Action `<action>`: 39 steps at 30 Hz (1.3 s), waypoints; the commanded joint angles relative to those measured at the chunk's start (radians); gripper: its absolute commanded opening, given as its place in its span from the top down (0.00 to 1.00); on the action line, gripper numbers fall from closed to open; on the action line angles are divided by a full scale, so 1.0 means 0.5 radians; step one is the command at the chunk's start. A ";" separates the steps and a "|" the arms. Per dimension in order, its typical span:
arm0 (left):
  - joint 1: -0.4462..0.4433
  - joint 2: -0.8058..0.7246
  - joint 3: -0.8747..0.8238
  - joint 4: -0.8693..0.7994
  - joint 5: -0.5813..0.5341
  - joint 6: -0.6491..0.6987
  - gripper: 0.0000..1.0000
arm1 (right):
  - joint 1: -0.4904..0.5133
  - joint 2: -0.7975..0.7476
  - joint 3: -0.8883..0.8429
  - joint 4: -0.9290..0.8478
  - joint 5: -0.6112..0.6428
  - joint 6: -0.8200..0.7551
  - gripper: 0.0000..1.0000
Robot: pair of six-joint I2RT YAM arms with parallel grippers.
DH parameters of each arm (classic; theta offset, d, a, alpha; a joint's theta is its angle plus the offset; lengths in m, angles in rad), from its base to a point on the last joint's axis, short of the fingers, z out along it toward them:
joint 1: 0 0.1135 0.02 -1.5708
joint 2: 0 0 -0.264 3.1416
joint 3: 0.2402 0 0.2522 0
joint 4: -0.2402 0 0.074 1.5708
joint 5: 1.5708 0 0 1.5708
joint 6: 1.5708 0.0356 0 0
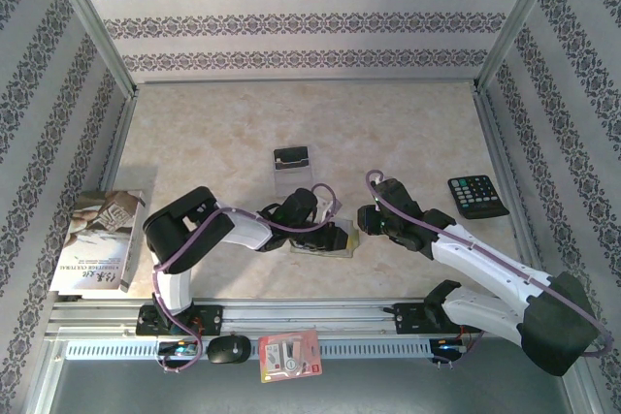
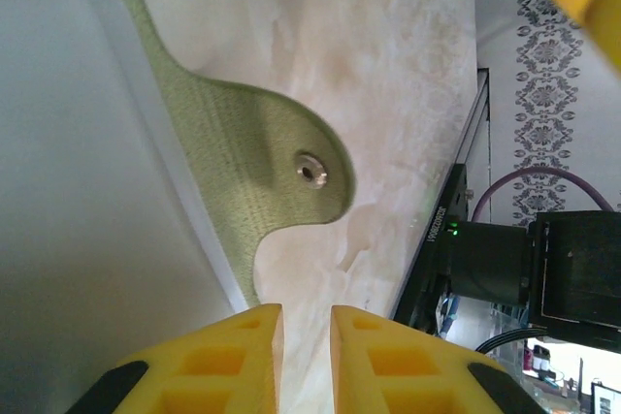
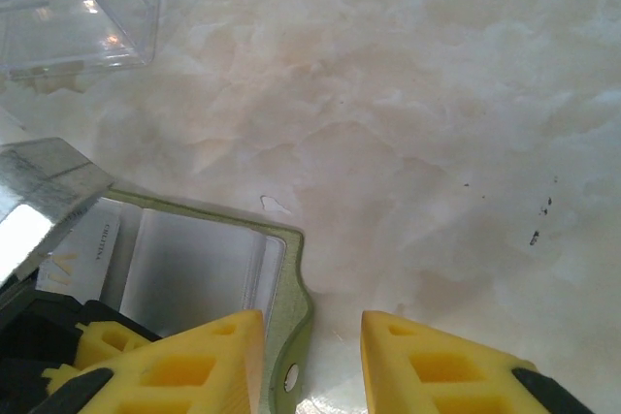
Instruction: Take the credit cards out of the card holder
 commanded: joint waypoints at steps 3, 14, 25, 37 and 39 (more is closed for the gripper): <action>0.005 -0.306 -0.088 0.010 -0.163 0.112 0.79 | -0.005 0.011 0.064 0.015 -0.096 -0.009 0.67; 0.230 -0.908 -0.513 -0.182 -0.625 0.102 0.79 | 0.231 0.283 0.223 0.187 -0.370 -0.040 0.72; 0.361 -1.168 -0.539 -0.744 -0.758 0.587 0.72 | 0.422 0.801 0.418 0.352 -0.491 0.082 0.76; 0.213 -0.945 -0.366 -0.968 -1.010 0.851 0.72 | 0.471 0.786 0.446 0.088 0.021 -0.098 0.56; 0.185 -0.905 -0.355 -0.978 -1.024 0.862 0.72 | 0.474 0.784 0.467 0.042 0.090 -0.156 0.56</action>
